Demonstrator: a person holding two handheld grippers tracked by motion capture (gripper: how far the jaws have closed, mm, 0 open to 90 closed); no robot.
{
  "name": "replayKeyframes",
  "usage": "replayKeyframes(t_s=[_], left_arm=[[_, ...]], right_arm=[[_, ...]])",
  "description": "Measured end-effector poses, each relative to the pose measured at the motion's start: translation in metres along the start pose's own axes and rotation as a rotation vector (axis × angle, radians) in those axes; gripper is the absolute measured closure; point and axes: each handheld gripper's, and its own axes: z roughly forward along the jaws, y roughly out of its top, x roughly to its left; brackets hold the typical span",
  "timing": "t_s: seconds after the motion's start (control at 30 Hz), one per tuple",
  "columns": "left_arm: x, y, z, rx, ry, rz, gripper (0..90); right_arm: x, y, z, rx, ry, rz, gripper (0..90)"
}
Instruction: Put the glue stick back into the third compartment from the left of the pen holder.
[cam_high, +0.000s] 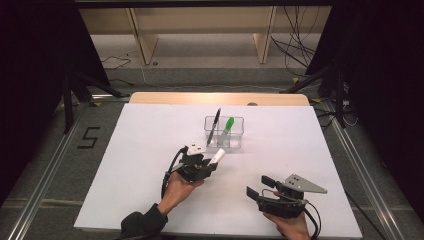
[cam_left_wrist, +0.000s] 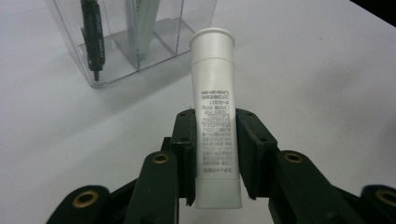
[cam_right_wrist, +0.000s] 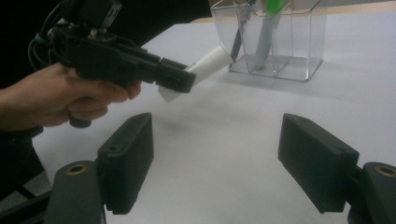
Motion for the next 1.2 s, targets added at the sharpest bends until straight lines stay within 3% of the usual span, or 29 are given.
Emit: replayKeyframes(t_s=[0.13,0.3,0.43,0.9,1.2], left_arm=[[-0.007,-0.004,-0.002,-0.009,-0.016,0.012,70.3],[-0.013,-0.007,-0.005,-0.02,-0.027,0.016,70.3],[-0.016,-0.01,-0.009,-0.045,-0.039,0.014,70.3],[-0.028,-0.016,-0.018,-0.105,-0.074,0.028,70.3],[-0.032,-0.018,-0.022,-0.123,-0.089,0.03,70.3]], right_arm=[[-0.003,0.006,0.004,-0.009,0.008,0.047,27.5],[-0.002,0.011,0.016,0.019,0.01,0.066,27.6],[-0.003,0.014,0.028,0.035,0.031,0.114,27.6],[-0.01,0.023,0.052,0.055,0.118,0.334,29.7],[-0.01,0.024,0.06,0.069,0.153,0.391,32.8]])
